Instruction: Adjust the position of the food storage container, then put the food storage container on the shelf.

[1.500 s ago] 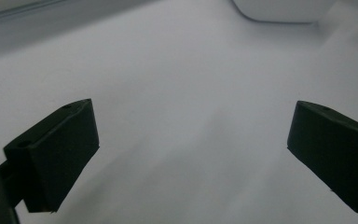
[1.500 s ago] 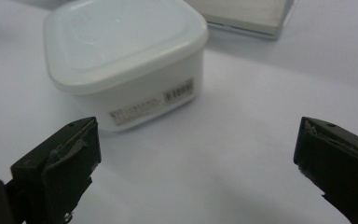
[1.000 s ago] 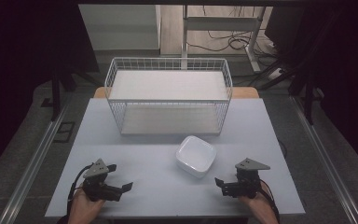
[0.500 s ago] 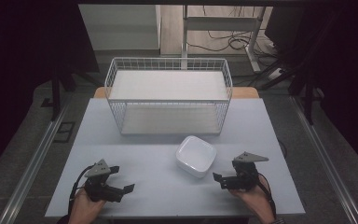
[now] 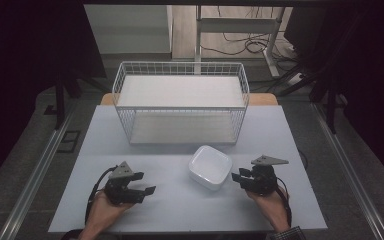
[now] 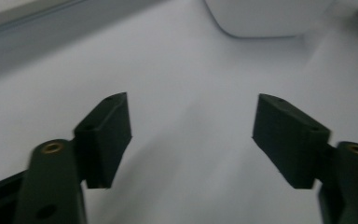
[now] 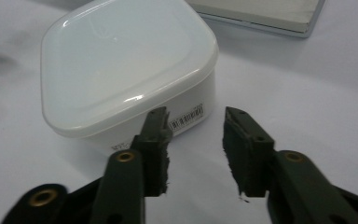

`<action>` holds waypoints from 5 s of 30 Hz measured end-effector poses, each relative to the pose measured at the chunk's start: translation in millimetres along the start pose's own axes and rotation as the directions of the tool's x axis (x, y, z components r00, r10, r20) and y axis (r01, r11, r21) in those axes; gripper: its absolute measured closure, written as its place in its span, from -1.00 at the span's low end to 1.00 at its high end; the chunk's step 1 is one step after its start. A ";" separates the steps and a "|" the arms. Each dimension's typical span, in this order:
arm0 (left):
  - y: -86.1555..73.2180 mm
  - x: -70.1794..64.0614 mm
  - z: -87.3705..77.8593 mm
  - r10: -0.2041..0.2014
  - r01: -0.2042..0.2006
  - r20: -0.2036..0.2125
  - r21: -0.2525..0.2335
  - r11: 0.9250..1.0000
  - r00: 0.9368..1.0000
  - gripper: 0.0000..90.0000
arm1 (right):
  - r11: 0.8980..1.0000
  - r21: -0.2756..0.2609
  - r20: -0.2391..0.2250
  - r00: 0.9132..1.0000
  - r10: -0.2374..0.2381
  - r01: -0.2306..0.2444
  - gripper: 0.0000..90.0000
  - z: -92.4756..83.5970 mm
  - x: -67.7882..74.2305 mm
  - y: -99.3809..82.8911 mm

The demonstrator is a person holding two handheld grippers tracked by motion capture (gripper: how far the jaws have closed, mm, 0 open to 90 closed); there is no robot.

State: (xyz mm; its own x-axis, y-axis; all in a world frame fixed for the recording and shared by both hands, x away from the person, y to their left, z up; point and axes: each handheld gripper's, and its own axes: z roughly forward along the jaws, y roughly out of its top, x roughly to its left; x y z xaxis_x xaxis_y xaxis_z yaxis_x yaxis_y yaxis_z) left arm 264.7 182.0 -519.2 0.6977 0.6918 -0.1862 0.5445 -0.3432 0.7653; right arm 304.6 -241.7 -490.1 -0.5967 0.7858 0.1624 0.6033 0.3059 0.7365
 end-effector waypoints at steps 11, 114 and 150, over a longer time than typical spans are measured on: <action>61.8 10.8 58.0 0.004 -0.002 0.074 -0.021 1.000 0.997 0.70 | 1.000 0.020 0.036 0.999 -0.021 0.020 0.89 12.4 1.6 8.2; 45.9 -5.0 16.1 -0.057 0.058 0.067 -0.026 0.998 0.996 -0.94 | 0.983 -0.006 -0.058 0.981 -0.184 0.184 -1.00 26.9 42.4 31.9; 48.0 1.8 33.3 -0.153 0.151 0.225 0.025 0.988 0.962 0.22 | 0.991 0.117 -0.302 0.949 0.092 -0.059 0.33 48.8 37.1 43.9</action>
State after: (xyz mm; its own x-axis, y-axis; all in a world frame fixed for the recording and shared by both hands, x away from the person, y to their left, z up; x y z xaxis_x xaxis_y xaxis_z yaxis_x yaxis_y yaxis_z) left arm 307.6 145.6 -503.3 0.6929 0.5753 -0.4346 0.6552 -0.2507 0.7126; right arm 334.7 -172.9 -483.7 -0.6706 0.6116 0.4199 0.6950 0.3199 0.6440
